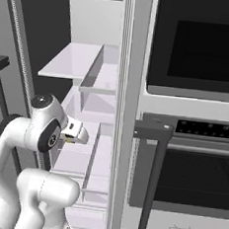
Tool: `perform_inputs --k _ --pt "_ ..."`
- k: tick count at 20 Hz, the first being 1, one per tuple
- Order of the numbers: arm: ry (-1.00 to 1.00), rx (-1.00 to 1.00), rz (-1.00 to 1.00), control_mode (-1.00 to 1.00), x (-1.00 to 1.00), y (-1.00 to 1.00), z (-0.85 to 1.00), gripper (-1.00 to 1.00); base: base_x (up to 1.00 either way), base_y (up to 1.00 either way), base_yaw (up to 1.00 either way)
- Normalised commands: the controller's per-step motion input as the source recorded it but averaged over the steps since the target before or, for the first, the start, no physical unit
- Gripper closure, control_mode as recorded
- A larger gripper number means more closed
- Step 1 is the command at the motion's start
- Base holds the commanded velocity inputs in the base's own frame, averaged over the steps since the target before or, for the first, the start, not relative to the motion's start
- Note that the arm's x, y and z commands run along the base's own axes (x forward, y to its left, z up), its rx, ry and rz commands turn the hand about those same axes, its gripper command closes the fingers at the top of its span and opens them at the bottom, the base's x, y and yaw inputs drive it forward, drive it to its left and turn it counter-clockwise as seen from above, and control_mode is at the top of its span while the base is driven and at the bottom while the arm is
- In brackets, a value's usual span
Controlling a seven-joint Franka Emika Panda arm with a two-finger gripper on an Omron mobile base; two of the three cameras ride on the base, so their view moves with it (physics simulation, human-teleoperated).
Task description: Grab a lemon wedge from the fridge and one ice cube from the ice bowl, and put them in the glass of lemonade.
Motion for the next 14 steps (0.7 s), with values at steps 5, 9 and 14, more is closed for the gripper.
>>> perform_inputs --k 5,9,14 --pt "0.01 0.01 0.03 -1.00 -1.00 0.25 0.99 1.00 0.00 0.00 0.00" --pt "0.01 0.00 0.07 -1.00 -1.00 0.17 0.31 1.00 0.00 0.00 0.00" --pt "-0.02 0.00 0.03 -1.00 -0.88 -0.26 0.01 1.00 0.00 0.00 0.00"
